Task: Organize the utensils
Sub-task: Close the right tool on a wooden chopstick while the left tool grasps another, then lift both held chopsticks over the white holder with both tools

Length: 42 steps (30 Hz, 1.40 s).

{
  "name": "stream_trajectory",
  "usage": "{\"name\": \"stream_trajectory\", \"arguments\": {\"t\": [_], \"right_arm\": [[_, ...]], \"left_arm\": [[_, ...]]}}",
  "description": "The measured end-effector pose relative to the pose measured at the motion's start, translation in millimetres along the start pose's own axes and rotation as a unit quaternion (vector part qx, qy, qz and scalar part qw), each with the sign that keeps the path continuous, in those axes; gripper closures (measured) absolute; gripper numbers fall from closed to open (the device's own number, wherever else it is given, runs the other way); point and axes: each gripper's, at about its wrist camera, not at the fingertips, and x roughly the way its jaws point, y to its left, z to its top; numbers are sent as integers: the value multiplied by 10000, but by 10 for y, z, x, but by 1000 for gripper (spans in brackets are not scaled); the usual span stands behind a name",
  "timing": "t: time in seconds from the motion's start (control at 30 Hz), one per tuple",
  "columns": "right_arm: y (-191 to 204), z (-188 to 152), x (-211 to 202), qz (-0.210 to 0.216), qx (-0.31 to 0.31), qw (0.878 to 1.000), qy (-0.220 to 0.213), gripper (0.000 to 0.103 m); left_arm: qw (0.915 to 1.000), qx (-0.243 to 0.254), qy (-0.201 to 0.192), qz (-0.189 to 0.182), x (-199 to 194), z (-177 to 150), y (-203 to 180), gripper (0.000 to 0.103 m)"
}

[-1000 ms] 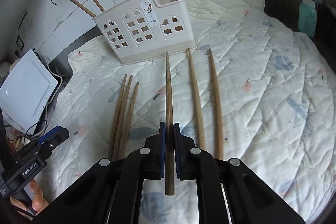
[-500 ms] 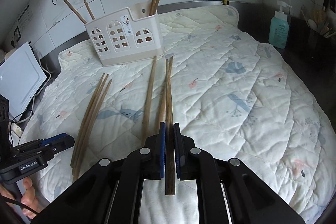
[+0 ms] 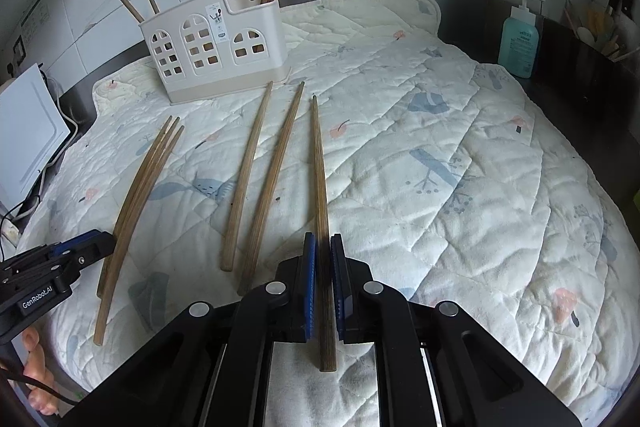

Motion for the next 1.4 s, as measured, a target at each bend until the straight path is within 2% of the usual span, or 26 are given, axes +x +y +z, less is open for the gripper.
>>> {"name": "stream_trajectory", "arguments": {"t": [0.07,0.23,0.43,0.6,0.7,0.77,1.07,1.4], "right_arm": [[-5,-14,-11,9,-14,10000,-20,94],[-12,-69,-64,-4,-119,9999,-52,87],[-10,-157,-119,16,-206,9997,-161,84],[43,-214,-138,-124,-377,9988,-277,85],[56,-224,-150,-244,-483,9980,-312,95],[36,-208,-175,-194,-428,9984,-325,96],[105,28,-597,-179,-607,9938,-909,96],[247,513,-1060,105,-810,9820,-1702,96]], "left_arm": [[10000,-39,34,71,26,12,-22,85],[9992,130,-43,382,67,-1,-94,89],[9998,124,87,140,77,40,-35,88],[9997,147,35,167,72,19,-56,89],[9999,88,58,-5,52,31,-9,93],[9999,43,88,-138,39,41,36,94],[9996,-52,-15,-293,-71,85,215,96],[9970,-57,-692,-334,-432,309,330,98]]}}
